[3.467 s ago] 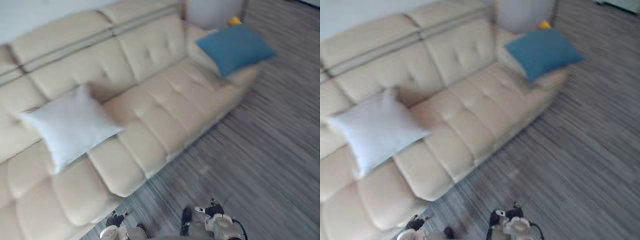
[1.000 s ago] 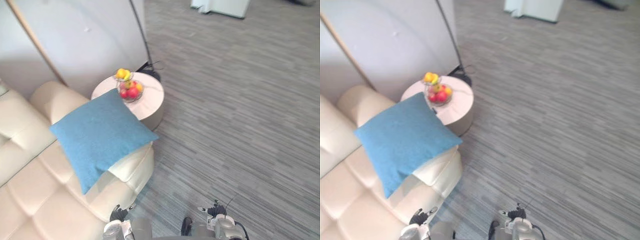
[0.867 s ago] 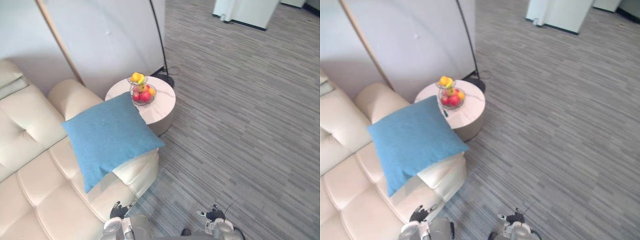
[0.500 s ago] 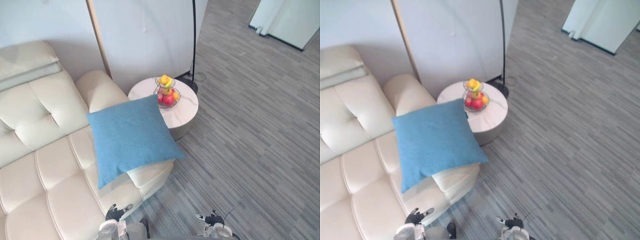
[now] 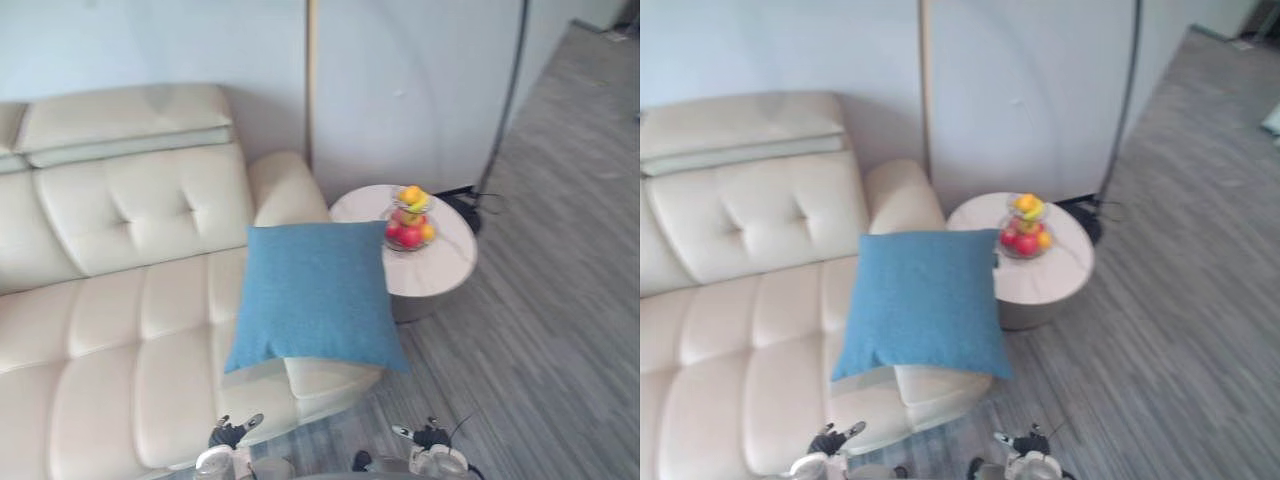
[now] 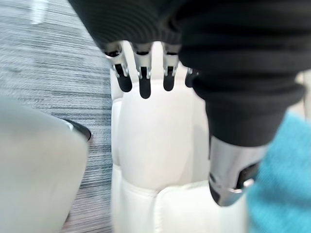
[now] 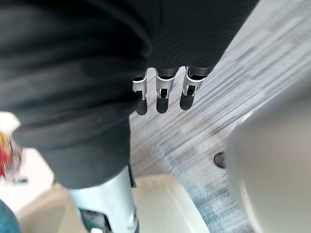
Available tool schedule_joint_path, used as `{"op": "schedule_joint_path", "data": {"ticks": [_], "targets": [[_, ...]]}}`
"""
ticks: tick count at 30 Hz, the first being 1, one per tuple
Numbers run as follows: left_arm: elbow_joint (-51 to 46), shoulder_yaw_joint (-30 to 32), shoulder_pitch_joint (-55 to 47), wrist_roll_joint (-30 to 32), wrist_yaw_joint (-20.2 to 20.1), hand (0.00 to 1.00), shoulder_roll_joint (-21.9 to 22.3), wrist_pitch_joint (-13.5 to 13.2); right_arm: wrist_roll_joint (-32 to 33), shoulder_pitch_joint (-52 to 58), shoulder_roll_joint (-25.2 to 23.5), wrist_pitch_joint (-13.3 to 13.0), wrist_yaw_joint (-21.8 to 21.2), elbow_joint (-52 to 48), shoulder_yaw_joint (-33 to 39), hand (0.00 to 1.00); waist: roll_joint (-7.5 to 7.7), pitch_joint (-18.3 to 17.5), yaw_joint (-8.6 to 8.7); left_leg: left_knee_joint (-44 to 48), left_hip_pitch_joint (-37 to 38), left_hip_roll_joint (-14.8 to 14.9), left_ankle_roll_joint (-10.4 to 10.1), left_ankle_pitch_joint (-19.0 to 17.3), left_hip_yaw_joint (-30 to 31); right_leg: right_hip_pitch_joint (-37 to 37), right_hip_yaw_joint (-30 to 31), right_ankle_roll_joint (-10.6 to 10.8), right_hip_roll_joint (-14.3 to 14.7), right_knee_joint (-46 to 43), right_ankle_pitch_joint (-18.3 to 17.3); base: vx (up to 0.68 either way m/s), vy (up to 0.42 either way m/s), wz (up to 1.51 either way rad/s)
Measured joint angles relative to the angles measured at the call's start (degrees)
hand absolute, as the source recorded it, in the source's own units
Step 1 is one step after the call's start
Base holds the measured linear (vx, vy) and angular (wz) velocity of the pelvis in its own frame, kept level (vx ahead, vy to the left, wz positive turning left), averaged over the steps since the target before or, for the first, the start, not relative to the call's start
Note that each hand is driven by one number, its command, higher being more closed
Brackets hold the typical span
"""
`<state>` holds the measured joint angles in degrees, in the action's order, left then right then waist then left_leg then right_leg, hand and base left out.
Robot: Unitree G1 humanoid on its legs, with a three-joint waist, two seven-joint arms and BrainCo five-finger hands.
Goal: Pick up cushions and gather them together orderly.
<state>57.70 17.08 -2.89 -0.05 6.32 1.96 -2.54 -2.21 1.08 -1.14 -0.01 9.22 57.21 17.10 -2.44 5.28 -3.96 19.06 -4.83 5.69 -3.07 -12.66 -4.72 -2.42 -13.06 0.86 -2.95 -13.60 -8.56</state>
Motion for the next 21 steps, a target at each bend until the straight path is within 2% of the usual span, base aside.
{"op": "schedule_joint_path", "data": {"ticks": [2, 4, 6, 8, 11, 13, 18, 21], "targets": [[-0.35, 0.0, -0.65, 0.02, 0.01, 0.0, -0.16, 0.02, 0.07, 0.0, -0.79, 0.1, -0.03, -0.09, -0.01, 0.0, 0.25, 0.11, 0.05, -0.17, 1.18, 2.23, -0.22, 0.22, -7.22, 2.37, -1.67, -0.01, 0.43, 0.11, 0.0, 0.13, -0.092, 0.4], [-0.41, 0.0, -0.98, 0.02, 0.02, 0.0, -0.04, 0.03, 0.09, -0.2, -0.86, 0.1, 0.14, -0.18, 0.06, 0.0, 0.7, 0.05, -0.02, -1.07, 2.07, 2.59, 0.04, 0.55, -10.25, 2.6, -2.11, 0.0, 0.44, 0.14, -0.01, 0.1, -0.024, 0.18], [-0.69, -0.03, -0.94, 0.02, 0.06, 0.0, -0.61, 0.04, 0.1, -0.41, -0.85, 0.11, 0.21, -0.18, 0.27, 0.0, 1.19, 0.26, -0.02, -2.18, 2.33, 2.03, 0.14, 0.8, -10.56, 2.63, -2.07, 0.01, 0.19, 0.98, -0.01, 0.05, 0.029, 0.01], [-0.8, -0.04, -0.98, 0.01, 0.11, 0.0, -1.41, 0.08, 0.28, 0.02, -1.72, 0.24, 0.39, -0.14, 0.78, 0.0, 2.5, 0.22, -0.02, -3.56, 2.46, 1.17, 0.3, 1.31, -10.56, 2.78, -2.05, 0.13, -0.2, 2.24, 0.07, 0.01, 0.042, 0.02], [-0.62, -0.03, -1.22, -0.02, 0.35, 0.0, -1.98, 0.24, 1.31, 0.2, -1.84, 0.29, 0.7, -0.08, 2.59, 0.0, 3.69, 0.03, 0.21, -9.43, 5.87, -1.04, 0.73, 4.36, -10.54, 4.91, -2.12, 0.89, -1.25, 4.9, 1.15, -0.01, 0.047, 0.09], [-0.35, -0.01, -1.08, -0.08, 0.97, 0.0, -2.3, 0.21, 2.38, 0.18, -1.13, 0.28, 0.91, -0.07, 3.75, 0.0, 3.73, -0.15, 0.28, -14.43, 8.25, -2.13, 0.91, 6.9, -10.57, 5.63, -2.09, 1.09, -1.49, 6.15, 2.19, -0.05, 0.041, 0.02], [-0.1, -0.01, -0.8, -1.0, 1.11, 0.0, -3.77, 0.24, 4.64, -0.46, 1.17, 0.28, 1.11, -0.54, 5.43, 0.0, 3.83, -0.66, 0.49, -20.66, 10.14, -3.31, 1.0, 10.48, -10.56, 5.68, -1.95, 0.81, -1.58, 8.03, 2.84, -0.11, 0.005, 0.01], [-1.24, -0.02, -0.71, -1.44, 1.2, 0.0, -6.21, 0.25, 4.77, -0.15, 3.03, 0.43, 2.12, -6.15, 6.95, 0.0, 3.05, -1.06, 0.81, -24.99, 11.37, -3.68, 1.27, 13.04, -10.57, 5.42, -2.03, 0.47, -1.26, 8.96, 3.46, -0.15, -0.017, 0.03]]}}
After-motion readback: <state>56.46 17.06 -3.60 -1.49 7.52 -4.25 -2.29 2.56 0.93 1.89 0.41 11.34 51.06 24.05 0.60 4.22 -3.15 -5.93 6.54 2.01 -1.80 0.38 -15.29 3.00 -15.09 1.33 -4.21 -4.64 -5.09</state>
